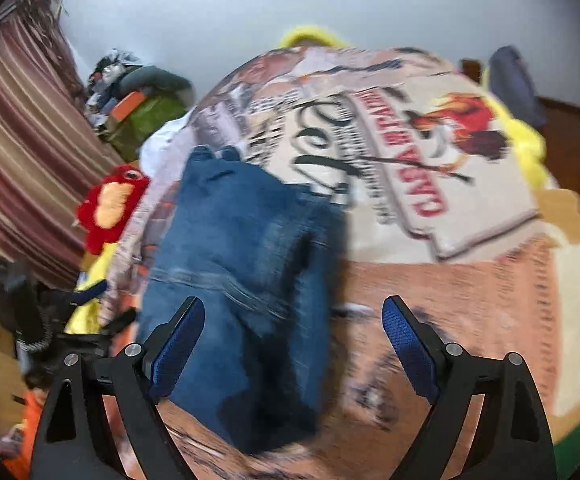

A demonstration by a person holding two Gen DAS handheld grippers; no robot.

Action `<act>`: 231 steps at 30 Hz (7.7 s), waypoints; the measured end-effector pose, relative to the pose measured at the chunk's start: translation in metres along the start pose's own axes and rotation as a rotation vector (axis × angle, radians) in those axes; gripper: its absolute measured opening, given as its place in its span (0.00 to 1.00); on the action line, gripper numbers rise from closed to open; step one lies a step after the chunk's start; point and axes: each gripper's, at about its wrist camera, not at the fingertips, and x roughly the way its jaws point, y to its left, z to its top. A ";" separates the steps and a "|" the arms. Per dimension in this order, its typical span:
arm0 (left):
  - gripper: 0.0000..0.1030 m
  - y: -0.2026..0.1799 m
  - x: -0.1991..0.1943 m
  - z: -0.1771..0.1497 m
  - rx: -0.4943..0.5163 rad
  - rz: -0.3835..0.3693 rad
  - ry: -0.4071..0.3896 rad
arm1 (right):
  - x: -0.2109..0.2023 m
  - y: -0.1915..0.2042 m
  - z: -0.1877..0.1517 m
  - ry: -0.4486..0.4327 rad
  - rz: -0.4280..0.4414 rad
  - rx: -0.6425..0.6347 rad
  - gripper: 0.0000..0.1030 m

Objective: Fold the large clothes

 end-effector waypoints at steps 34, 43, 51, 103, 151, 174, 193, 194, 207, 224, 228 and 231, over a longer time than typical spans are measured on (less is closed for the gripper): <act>0.92 0.045 0.031 0.025 -0.180 -0.206 0.082 | 0.044 0.013 0.007 0.114 -0.002 -0.114 0.93; 0.94 0.043 0.103 0.028 -0.278 -0.489 0.267 | 0.107 -0.029 0.003 0.311 0.196 0.053 0.93; 0.95 0.038 0.135 0.038 -0.352 -0.583 0.302 | 0.136 -0.012 0.014 0.315 0.185 0.033 0.87; 0.55 0.197 0.021 -0.068 -0.444 -0.244 0.143 | 0.237 0.199 -0.007 0.451 0.251 -0.046 0.40; 0.74 0.001 -0.374 -0.133 -0.152 0.266 -0.798 | -0.229 0.291 -0.169 -0.646 0.229 -0.451 0.63; 1.00 0.001 -0.373 -0.154 -0.215 0.287 -0.781 | -0.238 0.295 -0.203 -0.725 0.046 -0.433 1.00; 1.00 0.009 -0.365 -0.153 -0.224 0.268 -0.764 | -0.240 0.296 -0.202 -0.716 0.047 -0.428 1.00; 1.00 0.009 -0.365 -0.153 -0.224 0.264 -0.763 | -0.240 0.296 -0.202 -0.717 0.047 -0.427 1.00; 1.00 0.009 -0.361 -0.152 -0.226 0.235 -0.751 | -0.240 0.294 -0.200 -0.718 0.045 -0.425 1.00; 1.00 0.006 -0.359 -0.148 -0.202 0.209 -0.733 | -0.240 0.293 -0.198 -0.714 0.041 -0.402 1.00; 1.00 0.004 -0.358 -0.147 -0.196 0.209 -0.733 | -0.239 0.291 -0.197 -0.714 0.038 -0.397 1.00; 1.00 0.004 -0.357 -0.146 -0.196 0.204 -0.729 | -0.239 0.291 -0.198 -0.711 0.039 -0.389 1.00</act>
